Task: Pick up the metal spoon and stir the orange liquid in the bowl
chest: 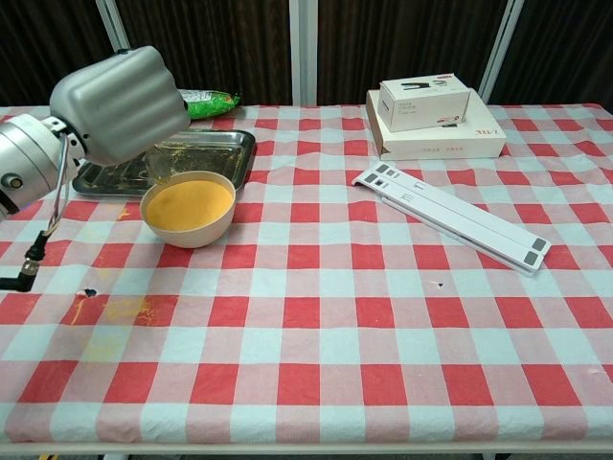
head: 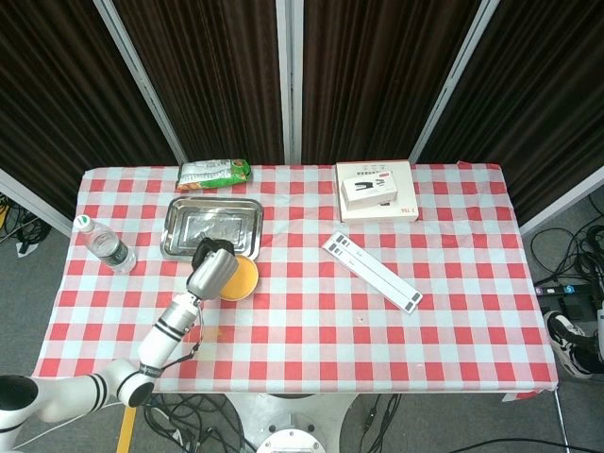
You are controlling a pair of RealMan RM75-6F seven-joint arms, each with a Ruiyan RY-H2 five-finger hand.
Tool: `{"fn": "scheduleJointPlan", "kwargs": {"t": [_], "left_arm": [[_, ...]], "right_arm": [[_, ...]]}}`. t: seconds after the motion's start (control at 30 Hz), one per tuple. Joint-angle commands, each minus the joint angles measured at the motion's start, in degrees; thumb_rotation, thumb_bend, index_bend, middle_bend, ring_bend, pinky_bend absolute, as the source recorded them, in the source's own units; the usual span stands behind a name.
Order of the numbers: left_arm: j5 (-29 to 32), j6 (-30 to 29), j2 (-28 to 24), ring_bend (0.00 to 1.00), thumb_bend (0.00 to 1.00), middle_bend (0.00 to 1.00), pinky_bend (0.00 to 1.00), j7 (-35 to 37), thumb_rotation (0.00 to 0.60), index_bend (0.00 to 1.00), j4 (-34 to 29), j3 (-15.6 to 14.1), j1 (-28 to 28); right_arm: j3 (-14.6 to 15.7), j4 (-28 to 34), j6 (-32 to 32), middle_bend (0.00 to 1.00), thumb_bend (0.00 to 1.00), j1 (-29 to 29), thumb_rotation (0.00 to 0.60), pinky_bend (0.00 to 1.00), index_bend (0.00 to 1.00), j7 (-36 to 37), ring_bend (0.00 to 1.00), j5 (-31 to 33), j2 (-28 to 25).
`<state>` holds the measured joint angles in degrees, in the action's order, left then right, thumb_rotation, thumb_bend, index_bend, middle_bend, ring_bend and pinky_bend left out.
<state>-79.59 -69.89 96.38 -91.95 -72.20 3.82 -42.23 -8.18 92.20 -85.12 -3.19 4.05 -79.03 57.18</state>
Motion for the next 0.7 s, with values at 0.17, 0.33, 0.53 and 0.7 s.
{"fn": "scheduleJointPlan", "kwargs": {"t": [0.17, 0.33, 0.53, 0.7], "left_arm": [[2.7, 1.6, -0.5, 0.97, 0.51, 1.0, 1.0, 8.0, 0.6, 0.68, -0.7, 1.5, 0.3], [2.9, 2.6, -1.0, 0.97, 0.51, 1.0, 1.0, 20.9, 0.6, 0.68, 1.1, 3.2, 0.2], [6.2, 4.7, -1.3, 0.97, 0.5, 1.0, 1.0, 36.7, 0.6, 0.68, 1.4, 6.3, 0.9], [11.0, 6.6, -2.0, 0.97, 0.5, 1.0, 1.0, 46.6, 0.6, 0.66, 2.0, 10.7, 0.8]], "right_arm": [[-0.1, 0.1, -0.3, 0.16, 0.05, 0.2, 0.6, 0.1, 0.08, 0.1, 0.01, 0.1, -0.2], [-0.1, 0.0, -0.2, 0.16, 0.05, 0.1, 0.6, 0.1, 0.08, 0.3, 0.01, 0.1, -0.1], [-0.1, -0.4, 0.1, 0.16, 0.05, 0.1, 0.6, 0.1, 0.08, 0.5, 0.01, 0.4, 0.0], [-0.1, -0.4, 0.1, 0.16, 0.05, 0.1, 0.6, 0.1, 0.08, 0.4, 0.01, 0.4, 0.0]]}}
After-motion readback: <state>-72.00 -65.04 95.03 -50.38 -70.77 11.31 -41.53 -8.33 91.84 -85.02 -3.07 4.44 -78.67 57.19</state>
